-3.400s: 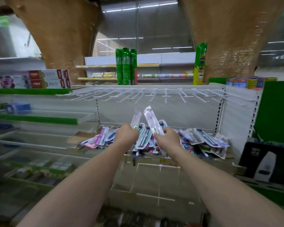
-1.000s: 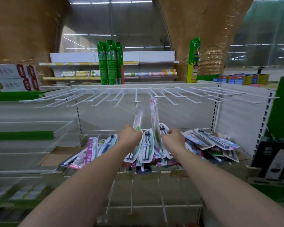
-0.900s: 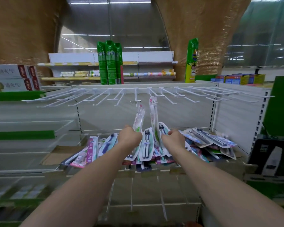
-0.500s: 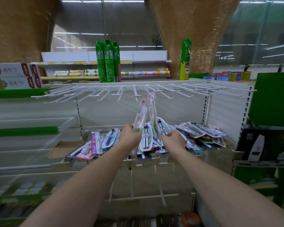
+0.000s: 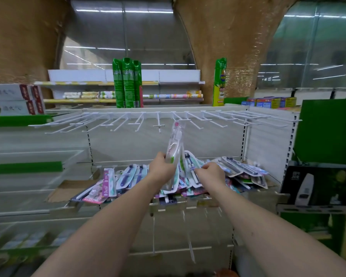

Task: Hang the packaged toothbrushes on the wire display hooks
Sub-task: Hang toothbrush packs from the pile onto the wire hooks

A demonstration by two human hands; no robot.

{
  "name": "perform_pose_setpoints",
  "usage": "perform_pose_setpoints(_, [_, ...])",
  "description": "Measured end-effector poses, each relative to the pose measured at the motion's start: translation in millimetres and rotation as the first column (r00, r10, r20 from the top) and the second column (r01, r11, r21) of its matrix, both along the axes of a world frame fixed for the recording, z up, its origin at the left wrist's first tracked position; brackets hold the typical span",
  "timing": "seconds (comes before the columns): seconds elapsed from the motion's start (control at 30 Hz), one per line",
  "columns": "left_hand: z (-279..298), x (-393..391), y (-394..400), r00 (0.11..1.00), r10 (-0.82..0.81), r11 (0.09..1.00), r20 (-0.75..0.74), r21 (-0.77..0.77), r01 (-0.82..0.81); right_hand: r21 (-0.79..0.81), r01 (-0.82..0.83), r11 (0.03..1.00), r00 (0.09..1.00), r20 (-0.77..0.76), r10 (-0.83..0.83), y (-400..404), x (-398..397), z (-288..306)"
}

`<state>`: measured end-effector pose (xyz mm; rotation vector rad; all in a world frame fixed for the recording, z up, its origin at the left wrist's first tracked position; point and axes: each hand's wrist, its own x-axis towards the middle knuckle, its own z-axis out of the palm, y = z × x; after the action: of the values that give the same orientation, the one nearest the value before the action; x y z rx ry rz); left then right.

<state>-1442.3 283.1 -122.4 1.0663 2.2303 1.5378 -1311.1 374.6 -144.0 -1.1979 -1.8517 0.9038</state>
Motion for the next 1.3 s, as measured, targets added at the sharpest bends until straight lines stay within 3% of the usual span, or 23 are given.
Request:
perform_pose_setpoints(0.77, [-24.3, -23.3, 71.6, 0.996, 0.024, 0.999, 0.086, -0.051, -0.020, -0.057, -0.056, 0.997, 0.998, -0.036, 0.054, 57.2, -26.5, -4.0])
perform_pose_setpoints(1.3, [-34.2, -53.4, 104.4, 0.998, 0.012, 0.999, -0.058, -0.049, -0.015, -0.094, -0.020, 0.995, 0.997, 0.068, 0.027, 93.4, -56.7, -7.1])
